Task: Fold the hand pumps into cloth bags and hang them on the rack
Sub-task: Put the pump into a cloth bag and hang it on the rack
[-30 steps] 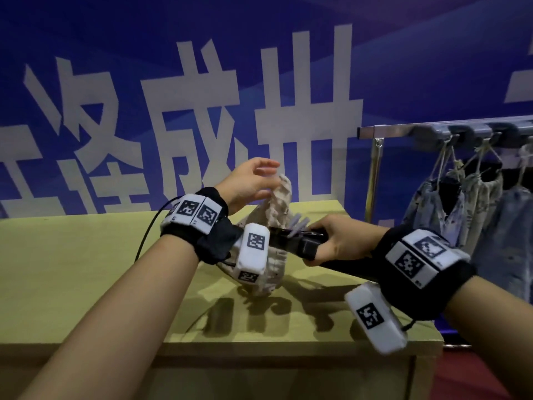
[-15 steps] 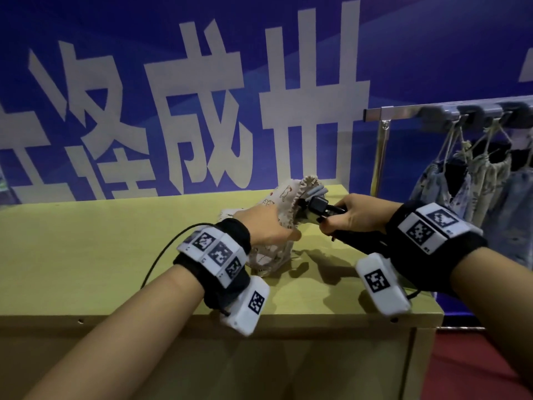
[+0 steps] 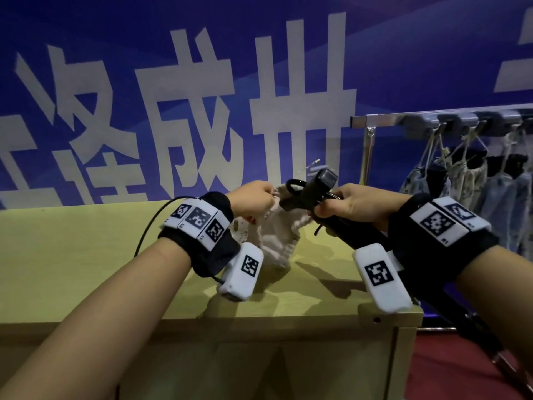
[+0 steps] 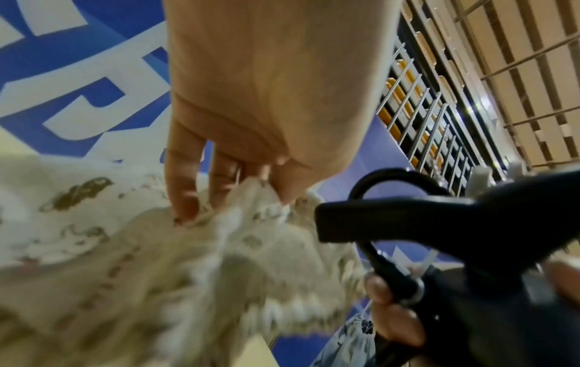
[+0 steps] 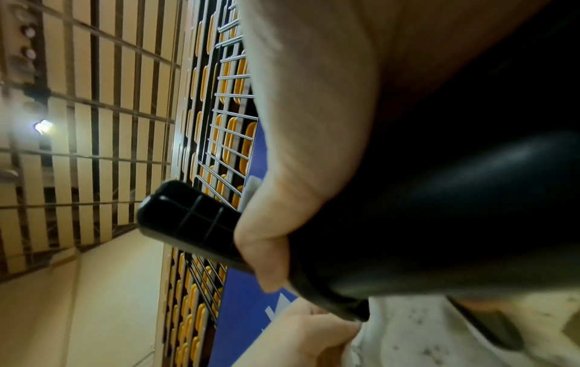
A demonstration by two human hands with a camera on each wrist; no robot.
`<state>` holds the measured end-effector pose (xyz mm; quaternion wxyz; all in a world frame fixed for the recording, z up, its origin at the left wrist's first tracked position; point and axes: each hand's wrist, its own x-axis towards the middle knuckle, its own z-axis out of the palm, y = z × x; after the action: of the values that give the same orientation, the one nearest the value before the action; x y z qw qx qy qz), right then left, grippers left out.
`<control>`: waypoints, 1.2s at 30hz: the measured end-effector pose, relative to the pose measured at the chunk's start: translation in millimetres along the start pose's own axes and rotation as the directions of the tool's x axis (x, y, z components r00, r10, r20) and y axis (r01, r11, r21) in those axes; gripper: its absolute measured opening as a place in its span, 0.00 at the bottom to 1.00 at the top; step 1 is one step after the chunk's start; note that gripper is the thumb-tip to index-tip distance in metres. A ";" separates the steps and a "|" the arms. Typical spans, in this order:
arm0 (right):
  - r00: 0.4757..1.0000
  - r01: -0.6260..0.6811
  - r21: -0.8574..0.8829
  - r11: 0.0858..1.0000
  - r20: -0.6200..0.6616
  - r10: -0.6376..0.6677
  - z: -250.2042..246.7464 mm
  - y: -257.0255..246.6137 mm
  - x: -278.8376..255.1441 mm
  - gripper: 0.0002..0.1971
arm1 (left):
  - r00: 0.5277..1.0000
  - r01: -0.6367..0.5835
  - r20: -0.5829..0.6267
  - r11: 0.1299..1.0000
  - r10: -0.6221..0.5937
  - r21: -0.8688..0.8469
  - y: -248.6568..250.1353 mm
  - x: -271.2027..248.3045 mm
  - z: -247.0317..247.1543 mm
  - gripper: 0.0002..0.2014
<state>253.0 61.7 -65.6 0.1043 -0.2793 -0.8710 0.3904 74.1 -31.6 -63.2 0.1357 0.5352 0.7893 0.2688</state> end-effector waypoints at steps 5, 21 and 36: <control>1.000 0.009 0.086 0.996 0.019 -0.011 -1.6 -17.8 -2.7 0.17 | 0.998 -0.005 -0.068 0.989 -0.005 -0.145 11.8 0.5 -9.3 0.10; 0.992 -0.037 -0.279 0.960 -0.130 0.001 9.8 -20.5 14.8 0.21 | 0.923 -0.278 -0.279 0.961 0.263 -0.011 81.7 -9.7 -21.3 0.11; 0.989 0.052 -0.113 0.992 -0.134 -0.067 -9.6 -2.7 12.0 0.09 | 0.788 -0.482 -0.130 0.734 0.602 0.479 70.7 -36.9 19.6 0.10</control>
<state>245.9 73.0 -57.5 0.1603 -0.2845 -0.8898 0.3189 152.9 -40.0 -41.7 -0.1793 0.7167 0.6461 0.1919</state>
